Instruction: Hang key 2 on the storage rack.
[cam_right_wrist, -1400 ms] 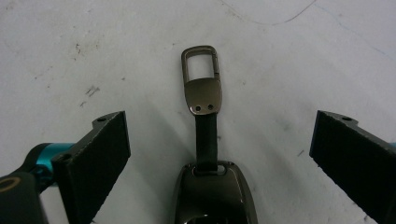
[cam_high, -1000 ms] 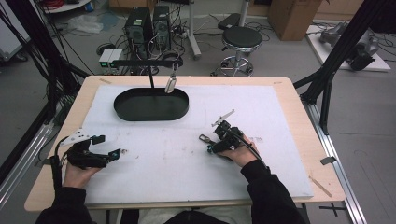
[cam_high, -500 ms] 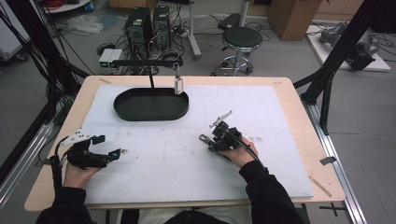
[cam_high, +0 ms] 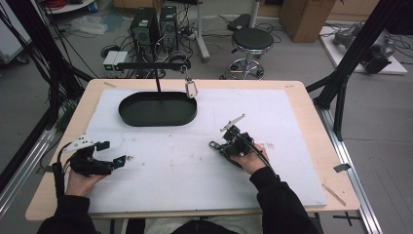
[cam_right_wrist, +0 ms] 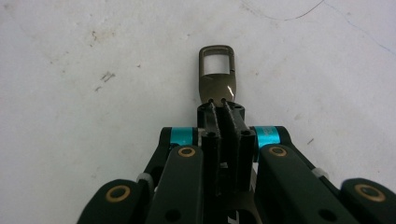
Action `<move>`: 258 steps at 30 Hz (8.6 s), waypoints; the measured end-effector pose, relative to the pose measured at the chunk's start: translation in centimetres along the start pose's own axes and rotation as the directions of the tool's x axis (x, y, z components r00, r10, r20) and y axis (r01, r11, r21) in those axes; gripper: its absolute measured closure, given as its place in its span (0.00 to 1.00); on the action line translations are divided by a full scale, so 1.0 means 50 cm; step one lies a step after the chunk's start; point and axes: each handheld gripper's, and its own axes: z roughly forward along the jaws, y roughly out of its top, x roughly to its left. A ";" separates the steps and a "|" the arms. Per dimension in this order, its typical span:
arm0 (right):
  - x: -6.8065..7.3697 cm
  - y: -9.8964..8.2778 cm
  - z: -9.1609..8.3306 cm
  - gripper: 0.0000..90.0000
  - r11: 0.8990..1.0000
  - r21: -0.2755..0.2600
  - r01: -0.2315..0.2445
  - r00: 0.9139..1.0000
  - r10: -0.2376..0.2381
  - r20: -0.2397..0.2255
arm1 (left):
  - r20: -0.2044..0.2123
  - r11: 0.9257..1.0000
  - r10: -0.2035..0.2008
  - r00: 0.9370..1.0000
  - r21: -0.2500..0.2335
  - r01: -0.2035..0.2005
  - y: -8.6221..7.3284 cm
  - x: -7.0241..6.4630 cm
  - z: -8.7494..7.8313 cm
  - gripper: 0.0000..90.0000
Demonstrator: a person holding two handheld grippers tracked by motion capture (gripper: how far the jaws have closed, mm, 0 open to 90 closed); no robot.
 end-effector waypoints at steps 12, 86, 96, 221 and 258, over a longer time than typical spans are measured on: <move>-0.016 0.002 -0.039 0.96 0.996 -0.067 -0.058 0.997 0.054 -0.055 | 0.000 1.000 -0.001 1.000 0.000 0.001 0.000 0.000 0.000 0.02; 0.002 0.358 -0.162 0.96 0.961 -0.275 0.007 0.983 -0.057 -0.173 | 0.005 1.000 -0.008 1.000 -0.027 0.008 0.001 0.004 -0.004 0.02; -0.008 0.389 -0.144 0.96 0.957 -0.287 -0.036 0.982 -0.020 -0.189 | 0.007 1.000 -0.006 1.000 -0.026 0.006 0.001 0.004 -0.004 0.02; -0.047 0.335 -0.057 0.01 0.950 -0.301 -0.083 0.995 0.094 0.020 | 0.022 0.999 -0.023 0.999 -0.039 0.024 0.001 0.008 -0.005 0.02; -0.077 0.132 -0.095 0.01 0.955 -0.281 -0.101 0.992 0.119 0.051 | 0.013 1.000 -0.019 1.000 -0.025 0.020 0.000 0.007 -0.004 0.02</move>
